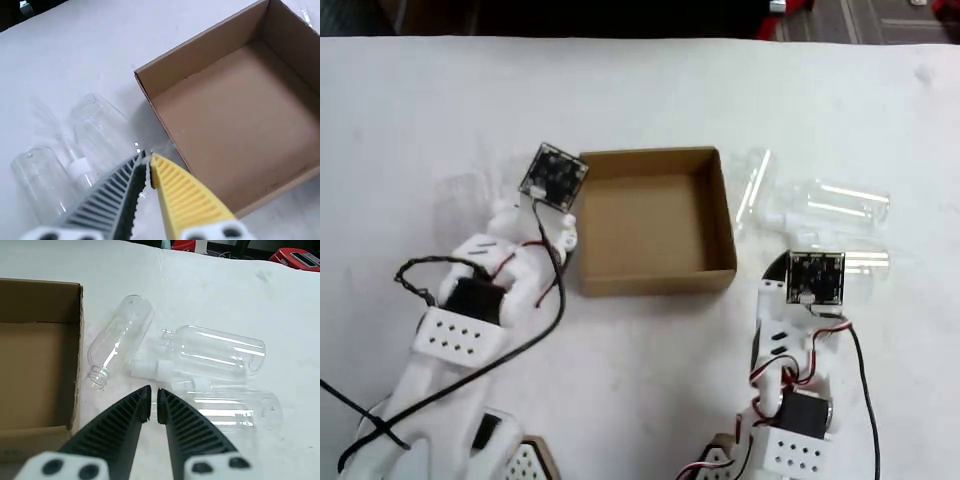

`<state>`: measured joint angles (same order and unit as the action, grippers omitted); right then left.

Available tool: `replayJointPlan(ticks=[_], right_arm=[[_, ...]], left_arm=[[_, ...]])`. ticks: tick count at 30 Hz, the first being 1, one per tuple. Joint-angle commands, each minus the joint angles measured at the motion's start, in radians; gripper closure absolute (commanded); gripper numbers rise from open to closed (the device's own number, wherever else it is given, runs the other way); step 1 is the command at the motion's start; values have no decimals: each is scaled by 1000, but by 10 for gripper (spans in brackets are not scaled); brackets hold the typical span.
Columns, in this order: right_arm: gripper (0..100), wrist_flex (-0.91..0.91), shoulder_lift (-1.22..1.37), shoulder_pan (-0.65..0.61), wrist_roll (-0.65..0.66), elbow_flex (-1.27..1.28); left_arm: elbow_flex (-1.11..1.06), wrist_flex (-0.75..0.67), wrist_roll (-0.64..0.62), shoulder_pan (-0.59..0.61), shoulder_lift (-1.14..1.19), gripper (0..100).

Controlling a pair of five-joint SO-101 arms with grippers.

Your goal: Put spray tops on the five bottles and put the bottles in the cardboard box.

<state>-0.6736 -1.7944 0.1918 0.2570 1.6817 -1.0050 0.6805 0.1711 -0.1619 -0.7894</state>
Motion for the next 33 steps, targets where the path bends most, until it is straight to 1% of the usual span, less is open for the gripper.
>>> replayJointPlan(ticks=[1,4,5,6,8,10,12,14,18,20,22,24,26,30,33], right_arm=[[981,-4,-5,8,11,8],[980,-1,-7,13,15,8],[980,2,-7,10,40,8],[980,2,-7,5,97,8],[980,-4,-2,-47,218,8],[981,-33,-5,-96,284,8],[981,-38,-4,-110,302,-2],[981,-45,-2,-99,304,-44],[980,-133,-1,-27,302,-242],[975,-185,7,-19,304,-342],[950,-208,53,-24,305,-411],[936,-206,147,-24,307,-465],[944,-206,291,-24,336,-529],[946,-206,665,-24,359,-717],[946,-246,977,-19,371,-944]], left_arm=[[11,-28,-49,-4,1,979],[12,-28,-49,-4,2,979],[12,-28,-49,-4,2,979],[12,-28,-49,-4,2,979],[12,-28,-48,-4,2,979],[8,-28,-21,-12,2,979],[5,-28,15,-13,2,979],[5,-28,8,-7,2,979],[0,-28,-8,-13,2,979],[-9,-37,-6,-13,2,979],[-11,-37,-3,-13,2,979],[-11,-37,0,-13,2,979],[-11,-37,-6,-10,2,979],[-11,-38,-8,-4,1,979],[-11,-38,-8,-4,-1,979]])
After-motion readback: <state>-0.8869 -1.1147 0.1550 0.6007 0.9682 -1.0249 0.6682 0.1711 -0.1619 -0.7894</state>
